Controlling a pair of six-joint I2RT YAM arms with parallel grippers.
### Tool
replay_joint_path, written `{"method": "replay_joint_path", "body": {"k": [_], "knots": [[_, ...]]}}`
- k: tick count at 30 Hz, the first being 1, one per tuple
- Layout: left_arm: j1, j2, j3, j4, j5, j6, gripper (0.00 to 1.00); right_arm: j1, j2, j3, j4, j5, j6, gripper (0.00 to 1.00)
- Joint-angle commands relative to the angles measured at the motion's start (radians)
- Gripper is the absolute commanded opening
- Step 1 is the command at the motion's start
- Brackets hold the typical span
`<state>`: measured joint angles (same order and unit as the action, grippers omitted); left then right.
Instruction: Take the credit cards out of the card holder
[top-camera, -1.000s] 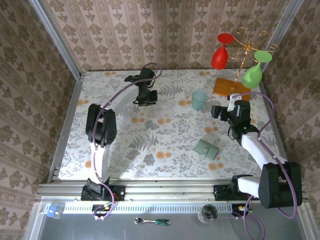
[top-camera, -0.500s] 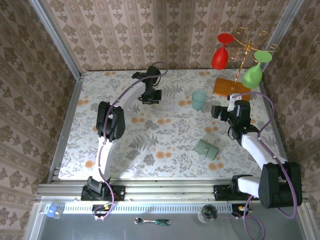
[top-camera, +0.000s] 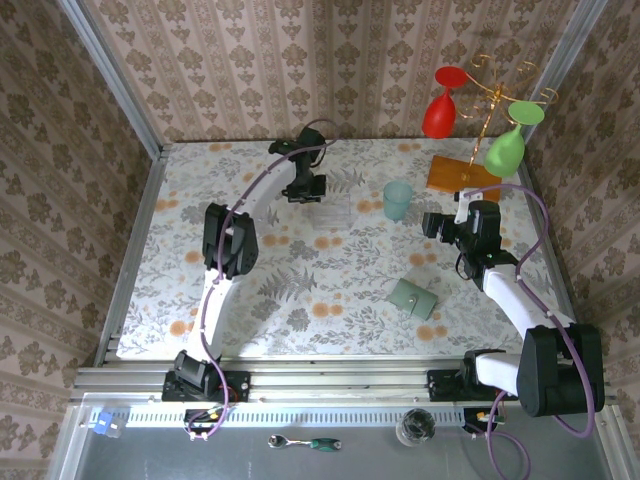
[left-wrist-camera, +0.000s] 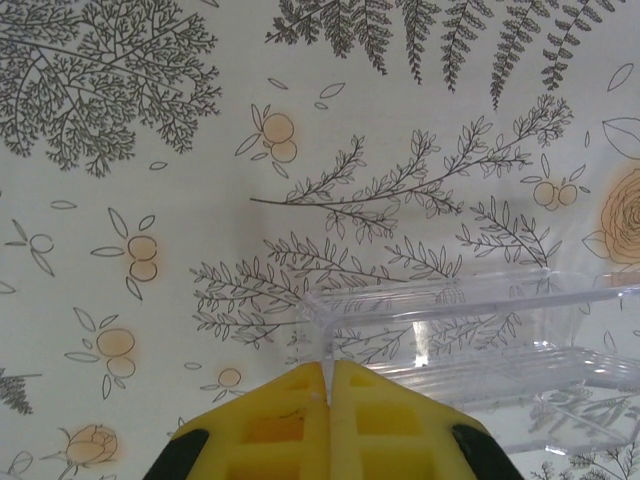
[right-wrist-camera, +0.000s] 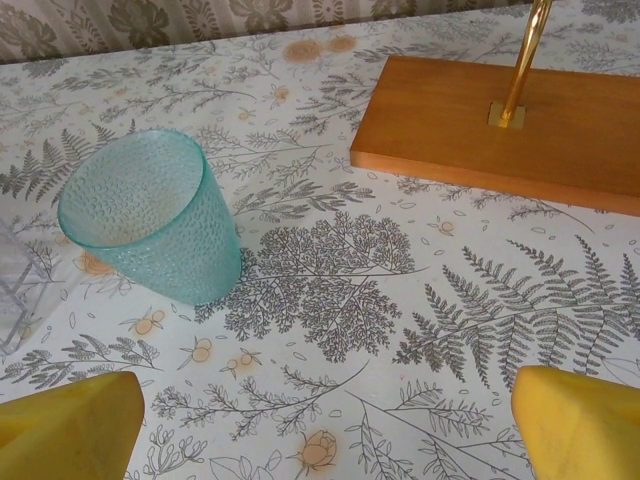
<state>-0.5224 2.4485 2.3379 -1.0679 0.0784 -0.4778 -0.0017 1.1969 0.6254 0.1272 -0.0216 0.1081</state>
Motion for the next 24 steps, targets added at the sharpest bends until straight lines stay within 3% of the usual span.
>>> {"method": "replay_joint_path", "body": {"k": [1, 15, 24], "knots": [[-0.002, 0.019, 0.032, -0.037, -0.008, 0.013, 0.06, 0.005, -0.016, 0.016, -0.025, 0.022, -0.009, 0.96], [-0.002, -0.021, 0.031, -0.017, 0.004, 0.023, 0.17, 0.015, -0.062, 0.020, -0.098, 0.007, 0.038, 0.94], [-0.002, -0.122, -0.049, 0.012, 0.017, 0.041, 0.22, 0.071, -0.124, 0.055, -0.275, 0.015, 0.175, 0.91]]}}
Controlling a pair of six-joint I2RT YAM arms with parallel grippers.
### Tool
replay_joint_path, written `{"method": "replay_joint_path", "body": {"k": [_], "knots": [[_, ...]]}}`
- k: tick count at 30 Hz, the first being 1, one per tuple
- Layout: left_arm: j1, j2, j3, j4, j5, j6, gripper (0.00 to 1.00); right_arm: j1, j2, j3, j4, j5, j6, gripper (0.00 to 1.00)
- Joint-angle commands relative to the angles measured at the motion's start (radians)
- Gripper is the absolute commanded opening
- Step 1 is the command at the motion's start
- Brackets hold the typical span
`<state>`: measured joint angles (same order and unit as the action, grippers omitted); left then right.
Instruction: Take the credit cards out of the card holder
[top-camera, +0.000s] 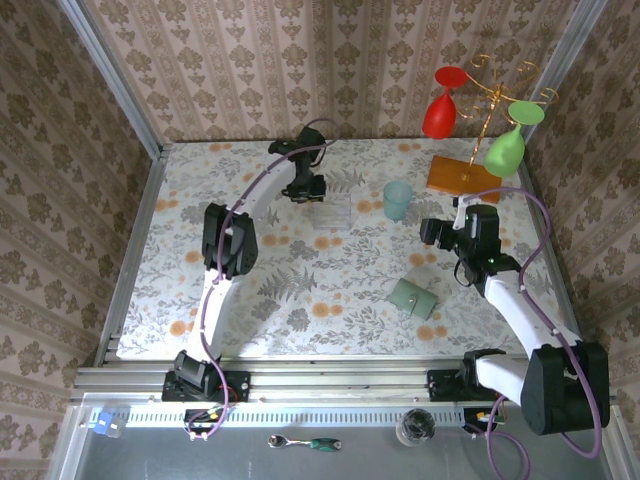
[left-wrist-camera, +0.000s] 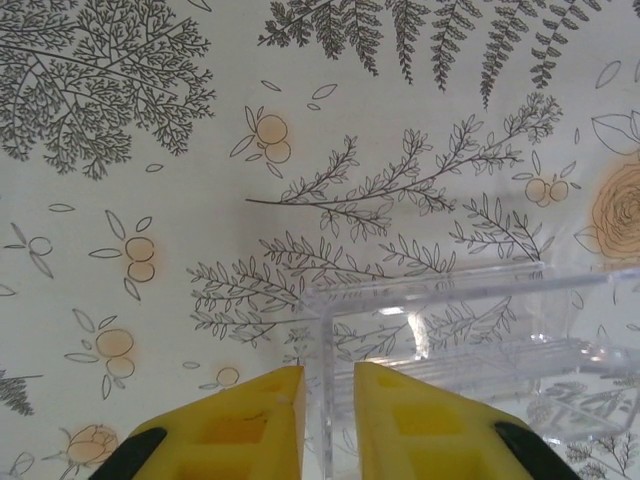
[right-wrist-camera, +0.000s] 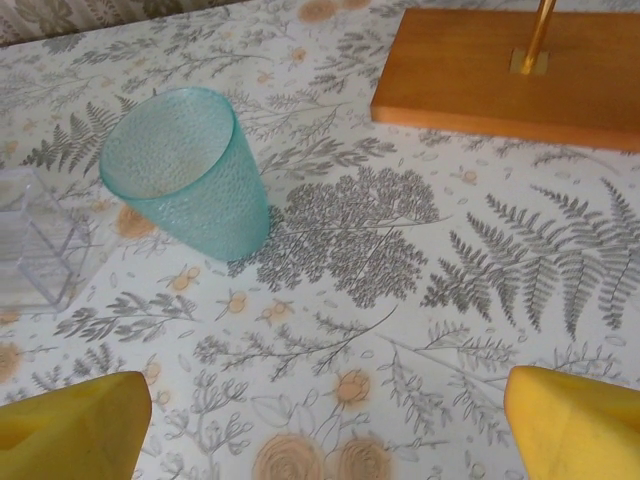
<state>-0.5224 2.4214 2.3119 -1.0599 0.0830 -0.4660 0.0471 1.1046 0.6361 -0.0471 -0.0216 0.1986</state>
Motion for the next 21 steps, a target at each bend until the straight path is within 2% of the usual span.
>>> {"method": "replay_joint_path", "body": {"k": [1, 9, 14, 21], "knots": [[-0.002, -0.112, -0.036, 0.006, 0.013, 0.035, 0.23, 0.035, -0.034, 0.052, -0.132, 0.018, 0.111, 0.91], [0.015, -0.298, -0.223, 0.070, 0.032, 0.098, 0.28, 0.174, -0.026, 0.118, -0.387, -0.004, 0.308, 0.86], [0.059, -0.479, -0.480, 0.182, 0.080, 0.130, 0.33, 0.299, -0.039, 0.092, -0.474, -0.045, 0.474, 0.84], [0.208, -0.718, -0.773, 0.269, 0.142, 0.200, 0.38, 0.465, -0.056, -0.002, -0.478, -0.099, 0.649, 0.85]]}}
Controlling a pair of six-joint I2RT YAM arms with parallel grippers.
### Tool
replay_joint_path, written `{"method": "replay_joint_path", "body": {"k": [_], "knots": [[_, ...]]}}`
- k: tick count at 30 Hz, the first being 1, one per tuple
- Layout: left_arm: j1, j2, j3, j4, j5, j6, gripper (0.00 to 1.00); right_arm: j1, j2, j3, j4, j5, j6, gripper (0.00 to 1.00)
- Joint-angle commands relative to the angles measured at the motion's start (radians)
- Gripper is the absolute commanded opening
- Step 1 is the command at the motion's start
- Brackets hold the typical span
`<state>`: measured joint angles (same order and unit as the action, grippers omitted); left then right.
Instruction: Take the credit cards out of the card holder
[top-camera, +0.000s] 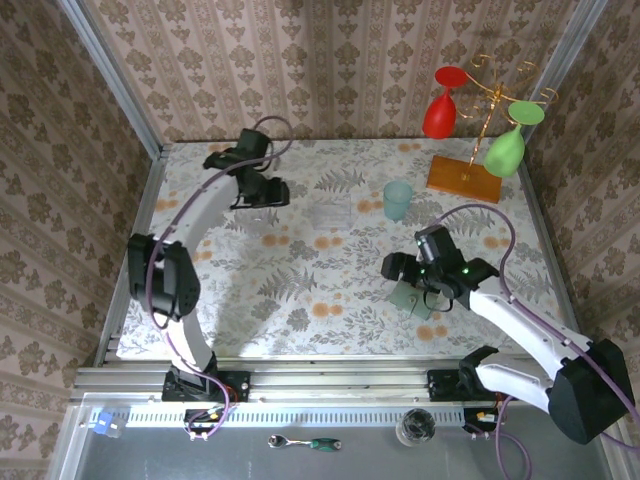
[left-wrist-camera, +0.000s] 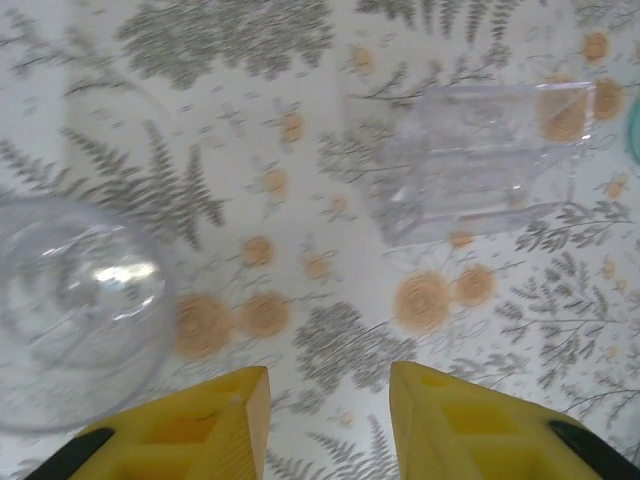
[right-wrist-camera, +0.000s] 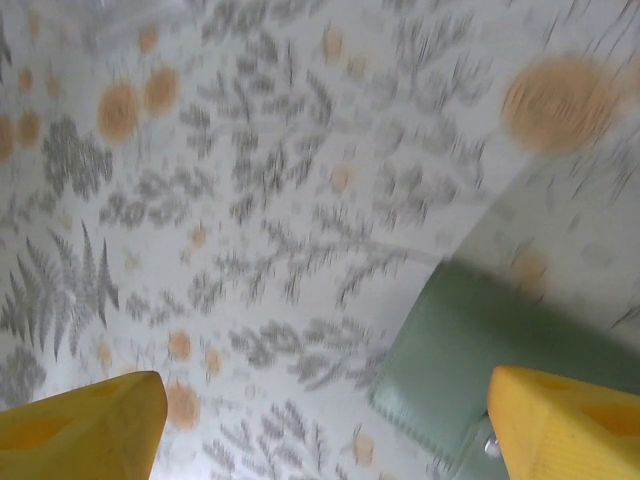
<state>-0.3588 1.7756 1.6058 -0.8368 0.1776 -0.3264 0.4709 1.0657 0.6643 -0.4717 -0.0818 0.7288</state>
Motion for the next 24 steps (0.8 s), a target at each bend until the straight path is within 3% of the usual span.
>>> {"method": "replay_joint_path", "body": {"k": [1, 11, 16, 24], "knots": [[0.067, -0.100, -0.097, 0.045, 0.052, 0.075, 0.38, 0.059, -0.018, -0.039, -0.054, -0.046, 0.130, 0.85], [0.263, -0.276, -0.323, 0.125, 0.067, 0.181, 0.39, 0.147, 0.070, -0.062, -0.042, -0.135, 0.173, 0.89], [0.278, -0.307, -0.378, 0.186, 0.097, 0.146, 0.39, 0.147, 0.128, -0.054, -0.045, -0.125, 0.191, 0.95], [0.277, -0.340, -0.408, 0.205, 0.074, 0.134, 0.40, 0.147, 0.194, -0.025, -0.148, -0.138, 0.180, 0.97]]}}
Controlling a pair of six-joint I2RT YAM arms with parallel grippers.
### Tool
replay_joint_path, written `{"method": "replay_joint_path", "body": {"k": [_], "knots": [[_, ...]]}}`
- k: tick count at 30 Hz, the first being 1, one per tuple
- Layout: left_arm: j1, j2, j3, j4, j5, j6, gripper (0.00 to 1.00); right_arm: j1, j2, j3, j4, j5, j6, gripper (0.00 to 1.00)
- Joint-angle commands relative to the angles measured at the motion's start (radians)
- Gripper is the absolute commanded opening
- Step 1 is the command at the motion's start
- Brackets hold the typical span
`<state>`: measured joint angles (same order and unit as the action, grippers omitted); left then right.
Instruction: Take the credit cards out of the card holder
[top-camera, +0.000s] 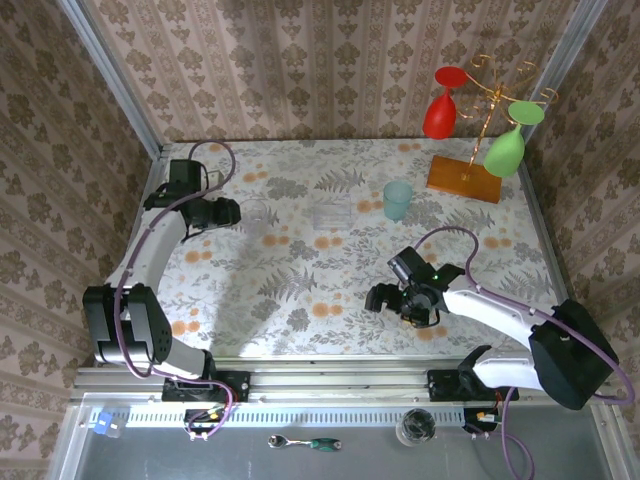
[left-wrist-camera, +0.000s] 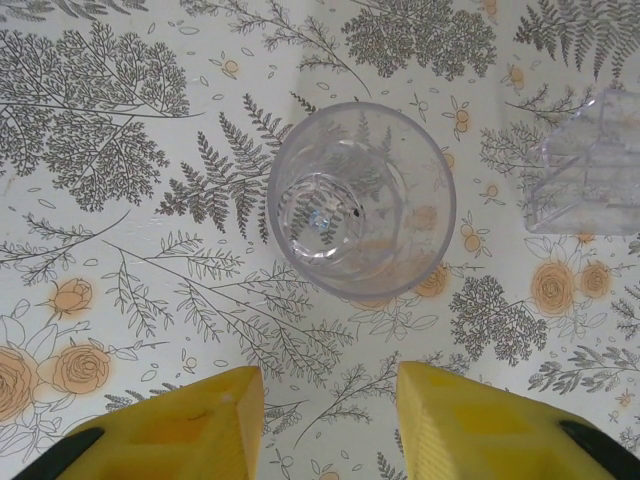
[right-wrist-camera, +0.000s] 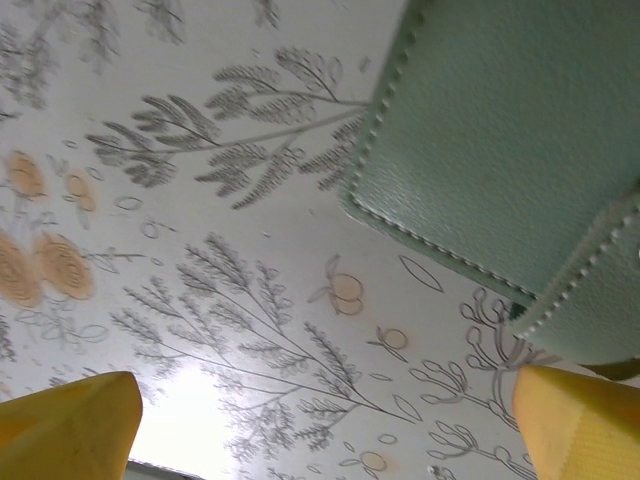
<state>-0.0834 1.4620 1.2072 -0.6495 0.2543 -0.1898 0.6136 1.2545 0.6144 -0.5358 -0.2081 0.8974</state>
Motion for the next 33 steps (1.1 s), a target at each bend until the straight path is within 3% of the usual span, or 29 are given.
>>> {"method": "replay_joint_path", "body": {"k": [1, 8, 15, 33], "knots": [[0.002, -0.026, -0.012, 0.016, -0.009, 0.000, 0.40, 0.005, 0.001, 0.024, -0.099, -0.004, 0.012, 0.98], [0.002, -0.014, -0.010, 0.018, -0.003, -0.001, 0.40, -0.020, -0.001, 0.015, -0.159, 0.068, -0.008, 1.00], [0.003, 0.001, -0.008, 0.017, -0.007, -0.001, 0.41, -0.106, 0.007, 0.033, -0.134, 0.085, -0.056, 1.00], [0.002, 0.001, -0.007, -0.012, -0.069, 0.013, 0.41, -0.324, 0.224, 0.176, -0.008, 0.048, -0.204, 1.00]]}}
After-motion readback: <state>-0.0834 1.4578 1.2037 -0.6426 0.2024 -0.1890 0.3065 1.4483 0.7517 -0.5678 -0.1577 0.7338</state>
